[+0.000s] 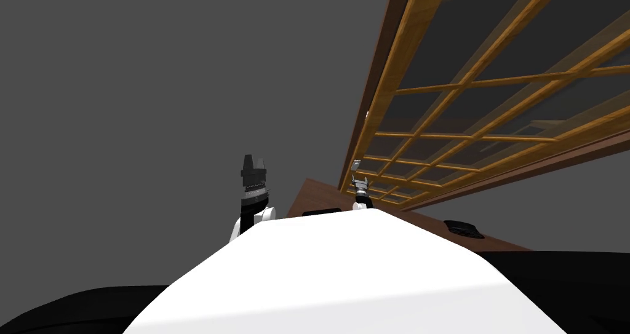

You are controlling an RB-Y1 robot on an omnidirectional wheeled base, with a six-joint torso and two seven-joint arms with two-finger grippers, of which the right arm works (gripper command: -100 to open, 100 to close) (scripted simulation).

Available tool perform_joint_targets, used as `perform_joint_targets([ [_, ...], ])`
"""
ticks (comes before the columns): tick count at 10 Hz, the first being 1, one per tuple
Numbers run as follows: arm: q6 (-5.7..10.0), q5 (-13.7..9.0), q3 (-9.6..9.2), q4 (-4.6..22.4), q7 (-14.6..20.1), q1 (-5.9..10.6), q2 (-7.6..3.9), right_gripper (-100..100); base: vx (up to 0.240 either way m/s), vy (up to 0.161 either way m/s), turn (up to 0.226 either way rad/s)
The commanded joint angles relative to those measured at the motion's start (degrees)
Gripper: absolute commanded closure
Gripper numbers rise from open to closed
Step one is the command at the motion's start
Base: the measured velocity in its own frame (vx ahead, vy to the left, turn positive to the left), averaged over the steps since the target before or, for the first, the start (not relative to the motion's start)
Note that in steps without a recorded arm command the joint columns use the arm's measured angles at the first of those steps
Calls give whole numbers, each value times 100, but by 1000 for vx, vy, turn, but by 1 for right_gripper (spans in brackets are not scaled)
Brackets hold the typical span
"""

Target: Pull the door open

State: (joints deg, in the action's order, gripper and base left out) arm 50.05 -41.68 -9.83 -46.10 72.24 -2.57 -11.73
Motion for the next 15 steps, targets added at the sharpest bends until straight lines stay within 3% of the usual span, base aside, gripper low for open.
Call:
perform_joint_targets([
  [1, 0, 0, 0, 0, 0, 0, 0, -100, -15, -6, 3],
  [9, 188, -146, 124, 266, 744, -233, -631, -100, 192, -16, 82],
  [10, 145, -144, 125, 193, 674, -235, -603, -100, 91, -16, 12],
  [11, 145, -144, 125, 193, 674, -235, -603, 100, -16, 4, -19],
  [15, 145, -144, 125, 193, 674, -235, -603, 100, -22, 1, 1],
])
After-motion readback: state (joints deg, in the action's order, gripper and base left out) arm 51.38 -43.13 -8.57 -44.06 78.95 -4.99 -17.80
